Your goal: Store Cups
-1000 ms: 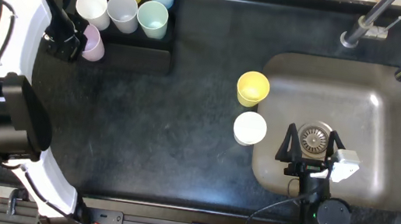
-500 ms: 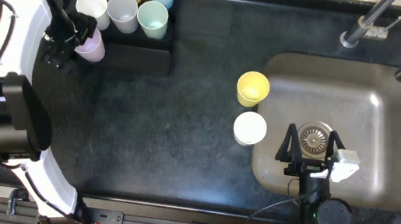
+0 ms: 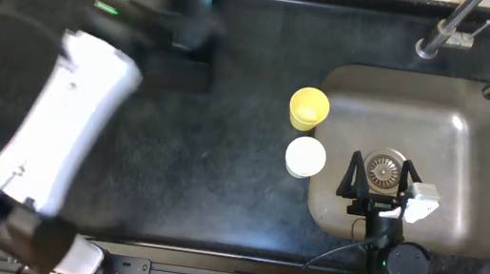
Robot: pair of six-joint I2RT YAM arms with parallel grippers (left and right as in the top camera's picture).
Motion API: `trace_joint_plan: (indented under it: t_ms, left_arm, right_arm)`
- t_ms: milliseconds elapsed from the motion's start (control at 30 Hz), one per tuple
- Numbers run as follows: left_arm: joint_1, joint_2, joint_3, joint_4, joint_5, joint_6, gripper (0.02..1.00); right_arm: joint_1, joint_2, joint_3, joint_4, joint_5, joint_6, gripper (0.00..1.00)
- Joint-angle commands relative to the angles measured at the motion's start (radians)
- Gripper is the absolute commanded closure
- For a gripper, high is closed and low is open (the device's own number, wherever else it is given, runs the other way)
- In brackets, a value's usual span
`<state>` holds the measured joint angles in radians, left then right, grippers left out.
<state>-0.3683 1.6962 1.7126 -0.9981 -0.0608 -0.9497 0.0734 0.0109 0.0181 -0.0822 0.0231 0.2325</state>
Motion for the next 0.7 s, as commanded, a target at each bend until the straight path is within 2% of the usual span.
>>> trace_joint_plan:
  t_ms: [33, 100, 133, 200, 300, 467, 700]
  left_arm:
    - [-0.389, 0.063, -0.002, 0.127, -0.344, 0.114, 0.02]
    - [-0.474, 0.1, -0.002, 0.168, -0.395, 0.035, 0.02]
    - [-0.497, 0.115, 0.001, 0.17, -0.387, -0.007, 0.02]
    - [-0.512, 0.148, 0.021, 0.144, -0.316, -0.084, 0.02]
    - [-0.489, 0.2, 0.091, 0.072, -0.19, -0.103, 0.02]
    - [-0.417, 0.294, 0.209, -0.106, -0.071, -0.142, 0.02]
    - [-0.366, 0.386, 0.213, -0.101, 0.128, -0.141, 0.02]
  right_arm:
    - [-0.001, -0.007, -0.013, 0.005, -0.005, 0.004, 0.003]
    - [-0.001, -0.007, -0.013, 0.005, -0.005, 0.004, 0.003]
    - [-0.001, -0.007, -0.013, 0.005, -0.005, 0.004, 0.003]
    - [-0.001, -0.007, -0.013, 0.005, -0.005, 0.004, 0.003]
    - [-0.001, -0.007, -0.014, 0.005, -0.005, 0.004, 0.003]
    - [-0.001, -0.007, -0.013, 0.005, -0.005, 0.004, 0.007]
    - [-0.001, -0.007, -0.013, 0.005, -0.005, 0.004, 0.005]
